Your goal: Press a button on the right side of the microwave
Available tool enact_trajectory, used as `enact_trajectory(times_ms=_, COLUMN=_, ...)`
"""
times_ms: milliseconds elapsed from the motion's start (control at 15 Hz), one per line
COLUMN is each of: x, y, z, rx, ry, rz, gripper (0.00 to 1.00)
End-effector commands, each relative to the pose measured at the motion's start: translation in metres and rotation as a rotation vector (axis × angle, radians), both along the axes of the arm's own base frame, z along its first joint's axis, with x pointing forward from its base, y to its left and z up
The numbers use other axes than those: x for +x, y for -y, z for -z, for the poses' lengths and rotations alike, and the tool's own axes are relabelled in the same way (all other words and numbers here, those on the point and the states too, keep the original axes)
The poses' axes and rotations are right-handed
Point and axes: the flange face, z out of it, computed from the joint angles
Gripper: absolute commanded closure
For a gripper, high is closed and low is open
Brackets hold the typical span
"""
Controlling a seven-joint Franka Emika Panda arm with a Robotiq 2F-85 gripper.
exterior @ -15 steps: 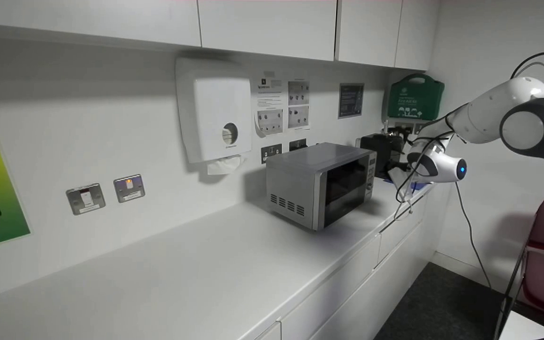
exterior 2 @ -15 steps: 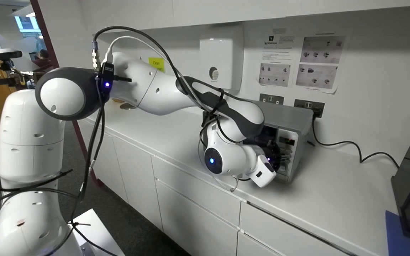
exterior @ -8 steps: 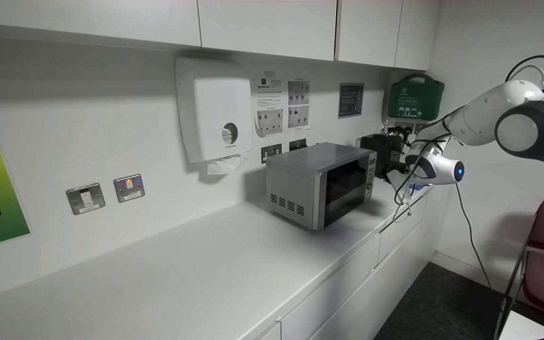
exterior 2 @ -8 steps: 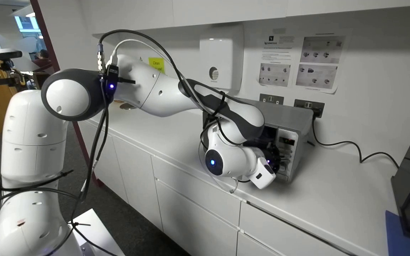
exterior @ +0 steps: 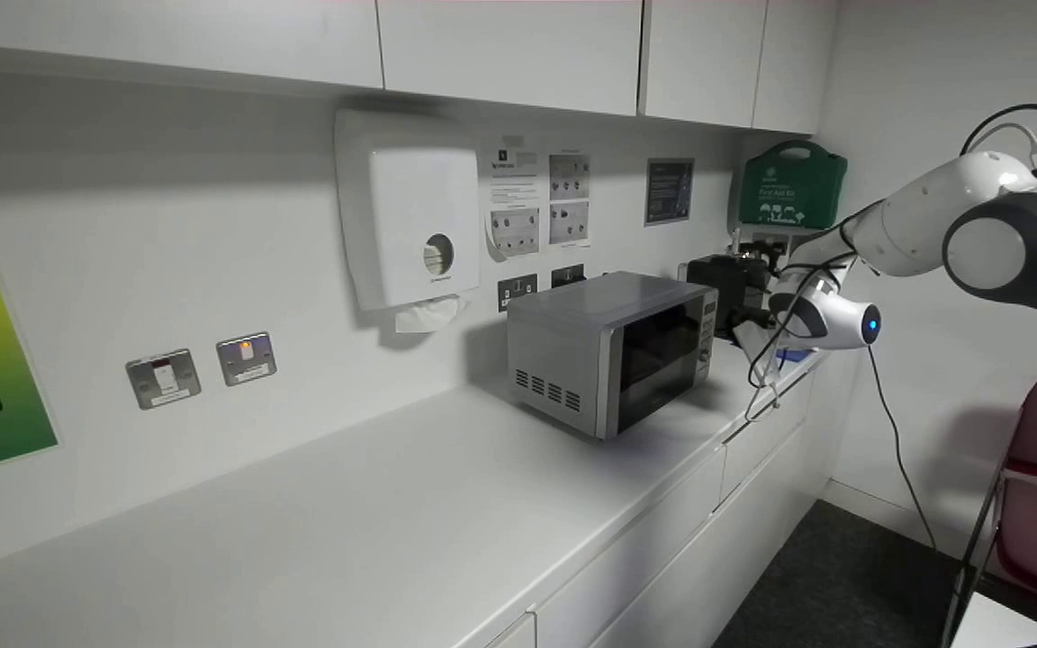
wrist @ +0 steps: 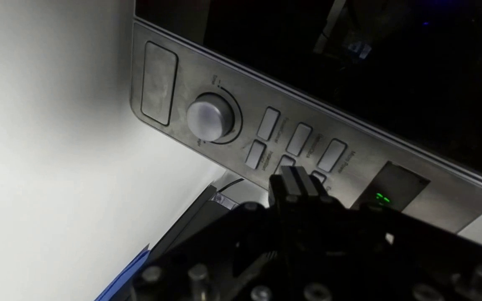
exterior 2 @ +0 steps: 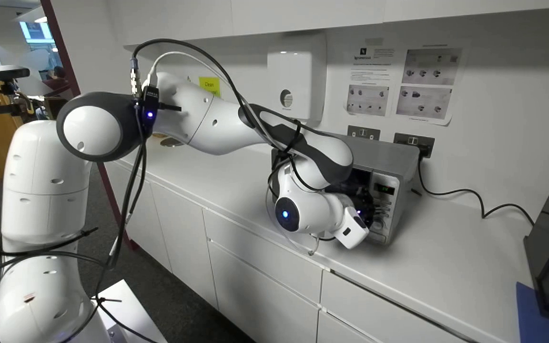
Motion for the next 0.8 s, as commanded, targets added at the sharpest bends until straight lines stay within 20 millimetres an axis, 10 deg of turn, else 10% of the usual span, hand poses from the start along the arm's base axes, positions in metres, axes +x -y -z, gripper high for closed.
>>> enact_trajectory(times_ms=0, x=0.010, y=0.001, z=-0.010, rx=-0.015, ry=0.022, rz=0.004, gripper=1.00)
enact_trajectory(times_ms=733, x=0.018, y=-0.005, z=0.001, rx=-0.015, ry=0.002, rz=-0.002, gripper=1.00)
